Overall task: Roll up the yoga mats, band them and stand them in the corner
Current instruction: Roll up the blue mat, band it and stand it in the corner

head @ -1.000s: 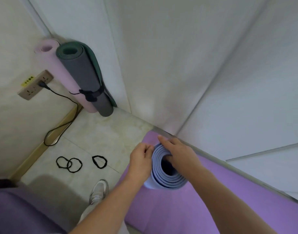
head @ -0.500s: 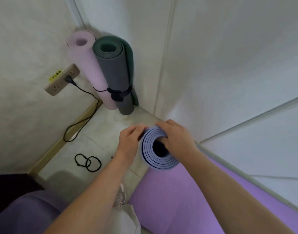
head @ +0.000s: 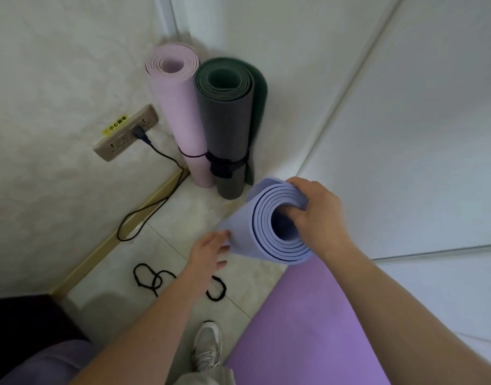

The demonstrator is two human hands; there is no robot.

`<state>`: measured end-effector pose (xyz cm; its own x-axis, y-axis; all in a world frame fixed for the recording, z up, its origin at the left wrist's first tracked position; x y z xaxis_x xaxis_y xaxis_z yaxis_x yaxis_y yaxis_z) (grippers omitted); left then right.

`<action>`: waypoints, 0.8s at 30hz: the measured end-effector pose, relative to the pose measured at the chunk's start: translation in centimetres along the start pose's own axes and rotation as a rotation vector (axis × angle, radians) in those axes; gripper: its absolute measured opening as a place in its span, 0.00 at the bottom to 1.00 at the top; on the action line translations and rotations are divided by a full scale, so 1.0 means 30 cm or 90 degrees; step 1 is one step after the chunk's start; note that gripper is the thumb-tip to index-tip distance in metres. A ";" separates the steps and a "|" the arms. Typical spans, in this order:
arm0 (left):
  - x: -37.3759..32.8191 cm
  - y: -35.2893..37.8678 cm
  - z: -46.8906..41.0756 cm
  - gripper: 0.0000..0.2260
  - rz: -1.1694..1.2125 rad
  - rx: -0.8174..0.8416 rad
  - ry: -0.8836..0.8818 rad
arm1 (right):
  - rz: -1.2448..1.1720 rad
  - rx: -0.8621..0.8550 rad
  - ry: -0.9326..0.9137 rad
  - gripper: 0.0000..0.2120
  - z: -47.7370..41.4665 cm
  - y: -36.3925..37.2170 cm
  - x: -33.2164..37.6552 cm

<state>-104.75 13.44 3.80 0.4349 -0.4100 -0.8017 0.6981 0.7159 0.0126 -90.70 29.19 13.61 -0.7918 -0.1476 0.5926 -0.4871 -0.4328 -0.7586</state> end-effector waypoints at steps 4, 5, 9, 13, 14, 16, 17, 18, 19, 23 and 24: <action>0.004 0.056 0.034 0.20 0.092 -0.052 -0.081 | -0.172 -0.037 0.114 0.13 0.051 -0.001 -0.047; 0.005 0.070 0.041 0.21 0.131 -0.069 -0.102 | -0.230 -0.038 0.149 0.13 0.074 0.003 -0.072; 0.058 0.119 0.095 0.33 0.222 -0.122 -0.208 | -0.437 -0.071 0.300 0.13 0.190 0.024 -0.226; 0.169 0.156 0.144 0.37 0.371 -0.030 -0.216 | -0.622 -0.037 0.433 0.10 0.279 0.093 -0.395; 0.198 0.164 0.143 0.34 0.419 -0.035 -0.202 | -0.648 -0.016 0.457 0.08 0.295 0.120 -0.430; 0.258 0.175 0.122 0.30 0.472 -0.054 -0.179 | -0.676 0.026 0.499 0.07 0.311 0.185 -0.492; 0.288 0.178 0.105 0.31 0.477 -0.063 -0.173 | -0.681 0.045 0.512 0.07 0.311 0.219 -0.520; 0.317 0.178 0.085 0.31 0.475 -0.072 -0.169 | -0.683 0.059 0.522 0.08 0.307 0.254 -0.546; 0.348 0.173 0.062 0.30 0.464 -0.083 -0.166 | -0.689 0.068 0.533 0.07 0.298 0.292 -0.573; 0.434 0.185 0.016 0.19 0.411 -0.117 -0.161 | -0.733 0.112 0.545 0.07 0.261 0.407 -0.696; 0.450 0.200 0.017 0.19 0.405 -0.111 -0.156 | -0.736 0.124 0.545 0.08 0.259 0.423 -0.740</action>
<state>-94.42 11.91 -6.65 0.8586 0.0169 -0.5124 0.1737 0.9307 0.3219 -76.46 20.07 -7.07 -0.0058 0.8967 0.4427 -0.9918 -0.0616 0.1118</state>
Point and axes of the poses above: each hand's wrist, its own z-axis away from the middle knuckle, its own y-axis out of the palm, x = y × z, the point moved 1 cm from there along -z, towards the middle knuckle, and after that the axes turned 12 degrees about y, right-handed, at the moved point
